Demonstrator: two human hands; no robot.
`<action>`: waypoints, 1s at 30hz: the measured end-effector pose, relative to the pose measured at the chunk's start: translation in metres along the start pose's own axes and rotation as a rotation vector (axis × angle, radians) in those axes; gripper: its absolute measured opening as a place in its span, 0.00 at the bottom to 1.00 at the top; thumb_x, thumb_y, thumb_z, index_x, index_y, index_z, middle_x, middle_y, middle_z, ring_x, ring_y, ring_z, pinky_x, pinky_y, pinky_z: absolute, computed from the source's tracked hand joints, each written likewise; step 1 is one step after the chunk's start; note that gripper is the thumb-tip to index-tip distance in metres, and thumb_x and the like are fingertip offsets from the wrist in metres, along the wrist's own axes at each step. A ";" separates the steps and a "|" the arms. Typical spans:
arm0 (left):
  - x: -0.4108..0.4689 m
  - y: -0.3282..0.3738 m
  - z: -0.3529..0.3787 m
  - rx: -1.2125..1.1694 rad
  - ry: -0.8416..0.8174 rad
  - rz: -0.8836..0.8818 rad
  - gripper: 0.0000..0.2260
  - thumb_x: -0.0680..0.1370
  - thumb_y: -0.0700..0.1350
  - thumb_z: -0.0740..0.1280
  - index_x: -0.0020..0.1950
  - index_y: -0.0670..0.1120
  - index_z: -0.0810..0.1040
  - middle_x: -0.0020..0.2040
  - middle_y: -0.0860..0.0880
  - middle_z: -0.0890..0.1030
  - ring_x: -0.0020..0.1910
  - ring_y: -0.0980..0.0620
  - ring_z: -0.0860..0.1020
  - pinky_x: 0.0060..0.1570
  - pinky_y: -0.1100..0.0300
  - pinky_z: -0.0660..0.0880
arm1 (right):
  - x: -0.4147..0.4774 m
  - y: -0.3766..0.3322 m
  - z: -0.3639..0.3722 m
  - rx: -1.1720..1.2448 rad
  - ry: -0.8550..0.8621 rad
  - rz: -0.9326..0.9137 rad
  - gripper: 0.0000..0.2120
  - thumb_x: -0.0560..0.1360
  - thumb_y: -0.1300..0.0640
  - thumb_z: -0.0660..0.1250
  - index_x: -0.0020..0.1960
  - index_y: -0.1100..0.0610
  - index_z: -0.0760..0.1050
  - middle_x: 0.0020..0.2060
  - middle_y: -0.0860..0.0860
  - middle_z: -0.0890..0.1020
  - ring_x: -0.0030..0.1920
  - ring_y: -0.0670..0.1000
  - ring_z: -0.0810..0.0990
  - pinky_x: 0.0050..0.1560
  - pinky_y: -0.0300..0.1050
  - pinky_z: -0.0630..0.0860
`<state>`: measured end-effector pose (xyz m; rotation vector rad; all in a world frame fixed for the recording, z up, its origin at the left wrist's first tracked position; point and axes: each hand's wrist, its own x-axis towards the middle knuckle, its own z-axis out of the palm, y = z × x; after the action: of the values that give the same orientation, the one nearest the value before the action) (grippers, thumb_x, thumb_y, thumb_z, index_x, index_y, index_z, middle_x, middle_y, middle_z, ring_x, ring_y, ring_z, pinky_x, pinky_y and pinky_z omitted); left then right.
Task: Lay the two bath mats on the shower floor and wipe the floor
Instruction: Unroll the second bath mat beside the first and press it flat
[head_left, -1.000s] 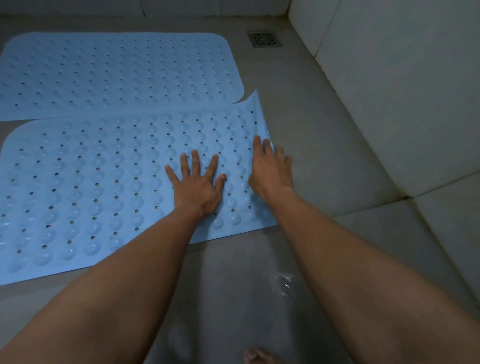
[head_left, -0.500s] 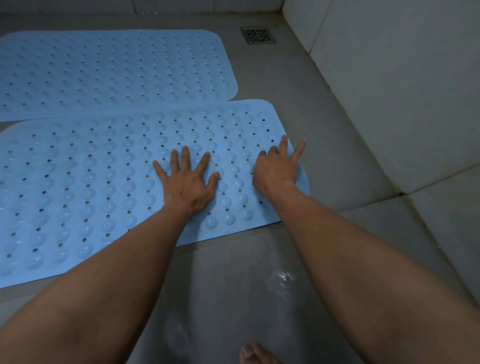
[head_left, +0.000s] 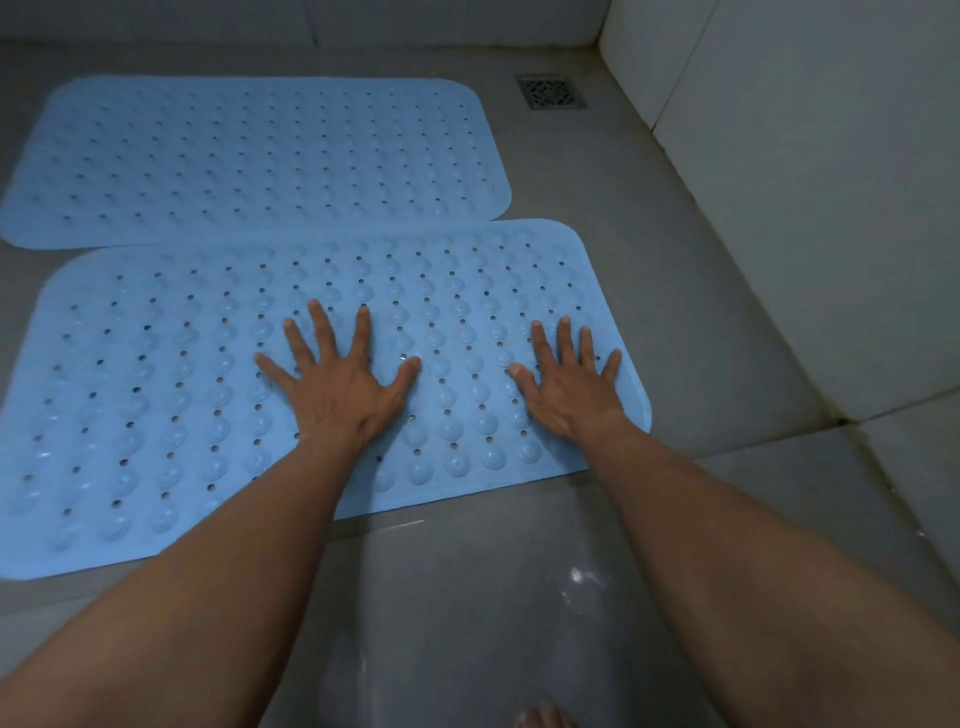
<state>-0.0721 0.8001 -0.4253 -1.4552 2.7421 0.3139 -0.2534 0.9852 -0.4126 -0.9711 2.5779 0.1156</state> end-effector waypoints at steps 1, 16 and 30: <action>-0.001 -0.013 -0.001 -0.001 -0.034 -0.050 0.43 0.69 0.80 0.40 0.80 0.62 0.44 0.81 0.45 0.38 0.79 0.39 0.37 0.68 0.27 0.33 | -0.001 0.000 0.001 0.000 0.003 0.000 0.34 0.80 0.33 0.37 0.79 0.45 0.30 0.79 0.52 0.33 0.79 0.58 0.33 0.74 0.69 0.34; 0.000 -0.092 -0.019 -0.042 -0.139 -0.149 0.44 0.66 0.82 0.38 0.78 0.64 0.36 0.80 0.47 0.33 0.78 0.46 0.32 0.67 0.27 0.32 | 0.000 -0.062 0.012 -0.012 0.010 -0.017 0.34 0.79 0.31 0.36 0.79 0.44 0.31 0.79 0.52 0.34 0.79 0.58 0.34 0.75 0.69 0.36; 0.027 -0.191 -0.037 -0.063 0.008 -0.302 0.34 0.78 0.71 0.41 0.81 0.59 0.42 0.82 0.45 0.44 0.80 0.42 0.39 0.71 0.30 0.37 | 0.035 -0.161 -0.015 0.044 0.063 -0.144 0.38 0.77 0.28 0.44 0.81 0.43 0.40 0.80 0.54 0.38 0.80 0.58 0.38 0.74 0.70 0.39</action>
<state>0.0719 0.6671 -0.4243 -1.8559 2.4860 0.3866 -0.1776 0.8384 -0.4034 -1.1567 2.5449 -0.0104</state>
